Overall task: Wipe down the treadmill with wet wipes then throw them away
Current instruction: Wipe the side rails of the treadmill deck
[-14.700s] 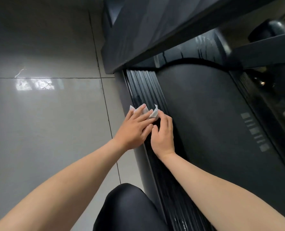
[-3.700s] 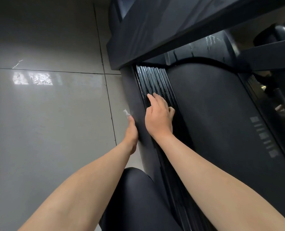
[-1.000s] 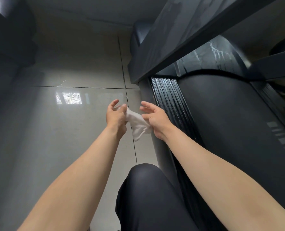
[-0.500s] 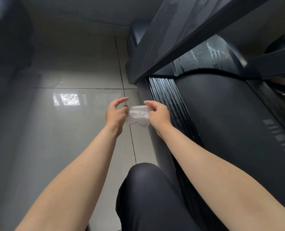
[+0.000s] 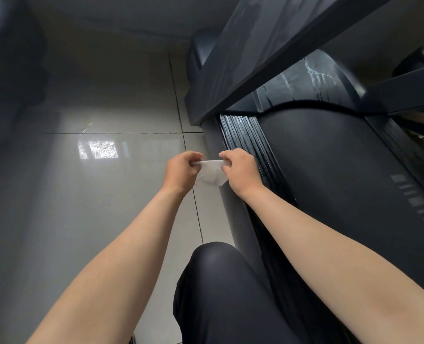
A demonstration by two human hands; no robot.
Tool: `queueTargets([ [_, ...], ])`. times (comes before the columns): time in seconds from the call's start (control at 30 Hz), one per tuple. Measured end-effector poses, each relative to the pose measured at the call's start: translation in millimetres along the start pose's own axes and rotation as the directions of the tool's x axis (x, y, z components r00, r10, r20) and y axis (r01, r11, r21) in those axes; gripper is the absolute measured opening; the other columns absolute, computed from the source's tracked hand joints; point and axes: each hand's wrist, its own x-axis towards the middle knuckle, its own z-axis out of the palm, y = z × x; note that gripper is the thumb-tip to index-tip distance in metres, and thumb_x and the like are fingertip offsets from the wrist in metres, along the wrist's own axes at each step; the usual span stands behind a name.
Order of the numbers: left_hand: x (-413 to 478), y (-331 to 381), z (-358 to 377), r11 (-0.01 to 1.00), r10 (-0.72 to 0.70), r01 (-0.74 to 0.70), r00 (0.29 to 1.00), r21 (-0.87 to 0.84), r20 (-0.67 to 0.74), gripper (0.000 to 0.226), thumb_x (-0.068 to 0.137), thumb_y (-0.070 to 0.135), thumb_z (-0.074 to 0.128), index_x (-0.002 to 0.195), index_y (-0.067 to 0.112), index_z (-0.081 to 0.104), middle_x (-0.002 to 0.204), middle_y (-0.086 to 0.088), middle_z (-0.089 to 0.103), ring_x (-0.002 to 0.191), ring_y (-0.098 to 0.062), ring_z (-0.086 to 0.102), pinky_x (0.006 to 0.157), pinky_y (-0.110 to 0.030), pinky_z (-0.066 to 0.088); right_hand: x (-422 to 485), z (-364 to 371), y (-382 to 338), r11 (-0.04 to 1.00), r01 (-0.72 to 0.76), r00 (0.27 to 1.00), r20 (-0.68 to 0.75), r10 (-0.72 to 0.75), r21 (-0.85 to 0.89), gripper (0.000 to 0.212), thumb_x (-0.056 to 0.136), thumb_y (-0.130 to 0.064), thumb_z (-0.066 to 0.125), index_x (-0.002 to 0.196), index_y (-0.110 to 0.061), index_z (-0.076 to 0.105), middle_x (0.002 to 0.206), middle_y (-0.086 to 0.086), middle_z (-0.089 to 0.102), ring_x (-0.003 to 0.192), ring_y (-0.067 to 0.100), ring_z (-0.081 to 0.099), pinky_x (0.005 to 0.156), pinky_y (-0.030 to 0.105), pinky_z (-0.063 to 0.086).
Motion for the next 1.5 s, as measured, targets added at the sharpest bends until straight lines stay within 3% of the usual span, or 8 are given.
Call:
queueTargets([
  [0.27,-1.2,-1.7,-3.1,0.996,-0.031,0.035,0.998,0.081,-0.051,0.019,0.091,0.022,0.065,0.103,0.022,0.079,0.101,0.002,0.076,0.102,-0.018,0.066,0.081,-0.028,0.05,-1.6,1.7,-5.5,0.984,-0.002,0.997,-0.074,-0.011,-0.18,0.014,0.093,-0.013,0.059,0.098,-0.018,0.071,0.102,0.0,0.06,0.109,0.02,0.049,0.088,0.03,0.03],
  [0.43,-7.4,5.3,1.9,0.991,-0.103,0.109,0.992,0.079,-0.067,0.016,0.091,0.025,0.063,0.103,0.018,0.07,0.093,0.0,0.069,0.086,-0.02,0.063,0.058,-0.021,0.039,-1.1,-0.3,-7.0,0.99,-0.12,0.99,-0.059,0.125,0.076,0.005,0.089,-0.017,0.063,0.089,-0.018,0.058,0.085,-0.004,0.06,0.084,0.022,0.059,0.079,0.046,0.055],
  [0.57,-8.8,7.7,10.0,0.968,-0.243,0.237,0.967,-0.08,-0.074,0.008,0.087,0.023,0.063,0.085,0.018,0.056,0.084,0.0,0.064,0.079,-0.023,0.061,0.059,-0.027,0.046,-2.3,2.6,-12.4,0.963,-0.175,0.981,-0.053,0.189,0.207,0.008,0.085,-0.012,0.061,0.084,-0.017,0.055,0.078,-0.004,0.057,0.074,0.016,0.055,0.065,0.035,0.05],
  [0.83,-7.3,8.4,17.4,0.611,-0.346,0.4,0.911,-0.683,0.223,0.03,0.101,0.036,0.057,0.114,0.009,0.059,0.114,-0.014,0.068,0.096,-0.025,0.069,0.071,-0.028,0.058,-2.7,7.1,-19.6,0.884,-0.184,0.979,0.157,0.127,0.429,0.021,0.093,-0.021,0.063,0.109,-0.019,0.074,0.103,-0.003,0.072,0.097,0.01,0.064,0.081,0.02,0.051],
  [0.97,-5.0,0.3,20.5,0.615,-0.278,0.334,0.94,-0.714,0.199,0.05,0.092,0.048,0.069,0.121,0.008,0.058,0.115,-0.015,0.069,0.099,-0.024,0.069,0.086,-0.037,0.058,-2.8,5.1,-18.7,0.84,-0.175,0.978,0.189,0.089,0.513,0.027,0.094,-0.009,0.055,0.108,-0.016,0.077,0.102,-0.002,0.075,0.098,0.01,0.068,0.087,0.024,0.055],
  [1.07,-1.4,-0.5,20.1,0.622,-0.338,0.313,0.934,-0.718,0.115,0.024,0.1,0.022,0.06,0.12,0.009,0.06,0.108,-0.011,0.068,0.093,-0.023,0.065,0.081,-0.036,0.056,-2.8,7.0,-16.3,0.767,-0.215,0.976,0.109,0.188,0.604,0.014,0.095,-0.004,0.053,0.102,-0.008,0.064,0.093,0.006,0.067,0.081,0.016,0.068,0.078,0.035,0.059],
  [1.33,1.9,0.2,21.0,0.377,-0.34,0.359,0.911,-0.854,0.233,0.03,0.105,0.016,0.052,0.13,0.001,0.058,0.108,-0.016,0.069,0.083,-0.022,0.068,0.062,-0.029,0.056,1.9,22.6,-14.7,0.76,-0.243,0.97,0.151,0.19,0.603,0.019,0.099,-0.018,0.059,0.117,-0.023,0.055,0.109,0.001,0.067,0.095,0.018,0.07,0.079,0.034,0.062],
  [1.5,2.4,-7.2,28.6,0.571,-0.48,0.399,0.871,-0.717,0.103,0.049,0.088,0.024,0.077,0.124,0.023,0.045,0.115,-0.007,0.061,0.094,-0.024,0.066,0.081,-0.037,0.054,3.7,25.6,-15.0,0.776,-0.182,0.983,0.11,0.145,0.604,0.012,0.094,-0.012,0.067,0.105,-0.017,0.065,0.099,0.0,0.071,0.094,0.015,0.069,0.085,0.035,0.06],
])
